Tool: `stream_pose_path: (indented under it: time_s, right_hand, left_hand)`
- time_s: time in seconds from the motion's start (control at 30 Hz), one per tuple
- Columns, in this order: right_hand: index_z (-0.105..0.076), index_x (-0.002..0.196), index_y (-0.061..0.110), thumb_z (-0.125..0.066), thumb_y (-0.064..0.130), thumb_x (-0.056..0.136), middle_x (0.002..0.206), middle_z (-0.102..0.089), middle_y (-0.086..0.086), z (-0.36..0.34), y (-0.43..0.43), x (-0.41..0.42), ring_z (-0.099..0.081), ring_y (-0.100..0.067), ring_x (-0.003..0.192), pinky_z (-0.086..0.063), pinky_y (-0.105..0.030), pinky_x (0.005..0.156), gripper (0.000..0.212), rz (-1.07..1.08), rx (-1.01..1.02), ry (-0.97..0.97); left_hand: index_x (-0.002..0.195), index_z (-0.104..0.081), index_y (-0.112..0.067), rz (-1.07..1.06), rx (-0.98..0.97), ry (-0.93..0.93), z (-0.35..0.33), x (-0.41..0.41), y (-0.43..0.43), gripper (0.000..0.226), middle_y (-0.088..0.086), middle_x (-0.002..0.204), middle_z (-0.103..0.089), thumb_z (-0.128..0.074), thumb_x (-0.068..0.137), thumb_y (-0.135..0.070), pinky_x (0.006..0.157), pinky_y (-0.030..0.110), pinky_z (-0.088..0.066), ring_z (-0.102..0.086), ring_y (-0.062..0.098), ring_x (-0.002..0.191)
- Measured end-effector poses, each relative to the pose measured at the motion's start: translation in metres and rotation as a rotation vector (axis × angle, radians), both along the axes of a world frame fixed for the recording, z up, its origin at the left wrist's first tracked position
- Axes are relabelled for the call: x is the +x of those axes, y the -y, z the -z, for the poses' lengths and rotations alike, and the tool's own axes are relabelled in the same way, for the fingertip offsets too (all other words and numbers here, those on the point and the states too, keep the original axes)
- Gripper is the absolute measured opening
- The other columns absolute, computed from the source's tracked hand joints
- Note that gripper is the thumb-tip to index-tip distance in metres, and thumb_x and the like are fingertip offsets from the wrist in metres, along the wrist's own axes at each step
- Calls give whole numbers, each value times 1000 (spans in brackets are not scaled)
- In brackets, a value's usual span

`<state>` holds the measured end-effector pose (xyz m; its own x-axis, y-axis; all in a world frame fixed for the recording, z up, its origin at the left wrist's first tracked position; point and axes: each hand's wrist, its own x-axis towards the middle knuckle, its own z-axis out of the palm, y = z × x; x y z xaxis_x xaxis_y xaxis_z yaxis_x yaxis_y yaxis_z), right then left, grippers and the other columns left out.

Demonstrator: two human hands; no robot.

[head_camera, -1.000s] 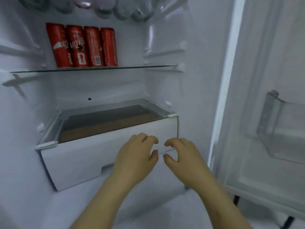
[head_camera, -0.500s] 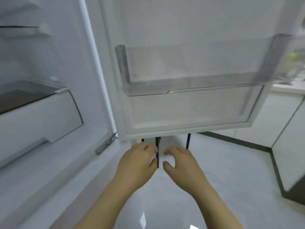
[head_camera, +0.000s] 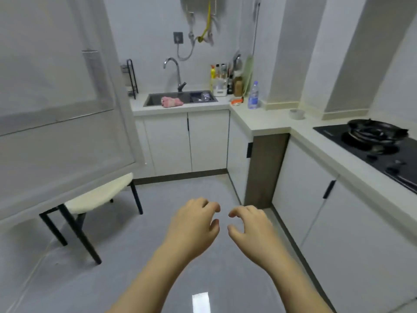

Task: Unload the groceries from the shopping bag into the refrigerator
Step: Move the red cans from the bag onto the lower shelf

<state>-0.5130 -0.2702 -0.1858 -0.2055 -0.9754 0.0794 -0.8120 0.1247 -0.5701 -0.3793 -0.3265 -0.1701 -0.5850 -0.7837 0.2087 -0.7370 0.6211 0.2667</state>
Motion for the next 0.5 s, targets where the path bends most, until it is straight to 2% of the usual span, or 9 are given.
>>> stream_pose_path:
  time_s: [0.27, 0.5]
  right_hand:
    - [-49, 124, 28, -45, 29, 93, 126, -49, 9, -3, -78, -160, -40, -10, 119, -36, -25, 102, 31, 338, 16, -32]
    - [-49, 124, 29, -45, 30, 93, 129, -46, 11, -3, -149, -264, -37, -10, 123, -34, -29, 104, 31, 667, 26, -7]
  left_hand:
    - [127, -48, -29, 351, -2, 10, 10, -189, -31, 32, -8, 124, -50, -41, 97, -31, 88, 25, -45, -45, 12, 111]
    - [132, -44, -24, 701, -4, 12, 6, -332, -74, 35, -5, 129, -48, -40, 98, -31, 87, 26, -44, -45, 14, 116]
